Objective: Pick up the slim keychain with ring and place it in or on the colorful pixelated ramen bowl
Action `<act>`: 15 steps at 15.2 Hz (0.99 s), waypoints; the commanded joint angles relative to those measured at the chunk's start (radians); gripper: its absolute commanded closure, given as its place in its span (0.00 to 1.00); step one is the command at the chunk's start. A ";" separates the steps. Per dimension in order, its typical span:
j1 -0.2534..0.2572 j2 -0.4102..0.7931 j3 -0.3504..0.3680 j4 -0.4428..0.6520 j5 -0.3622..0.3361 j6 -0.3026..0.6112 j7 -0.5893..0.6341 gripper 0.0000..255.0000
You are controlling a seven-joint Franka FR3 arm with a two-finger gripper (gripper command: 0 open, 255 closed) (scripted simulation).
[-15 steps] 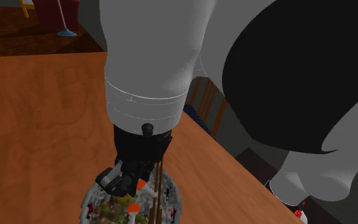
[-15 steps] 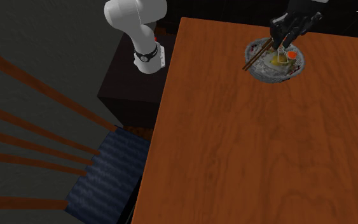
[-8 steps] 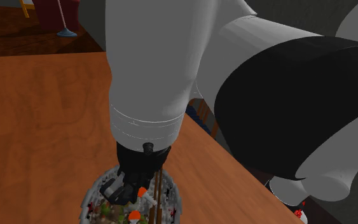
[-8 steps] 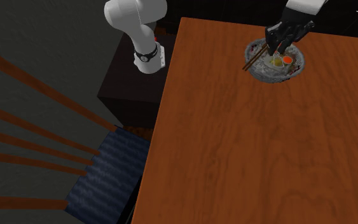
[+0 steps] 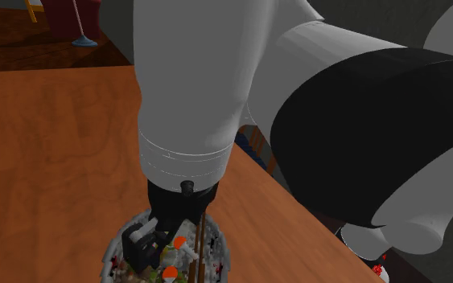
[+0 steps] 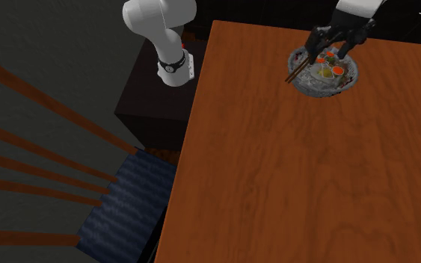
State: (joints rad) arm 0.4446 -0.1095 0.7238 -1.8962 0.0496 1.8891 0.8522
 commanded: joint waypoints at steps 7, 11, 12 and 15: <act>-0.003 -0.009 -0.006 0.119 0.005 -0.126 -0.003 0.00; -0.003 -0.009 -0.006 0.119 0.005 -0.126 -0.003 0.00; -0.003 -0.009 -0.006 0.119 0.005 -0.126 -0.003 0.00; -0.003 -0.009 -0.006 0.119 0.005 -0.126 -0.003 0.00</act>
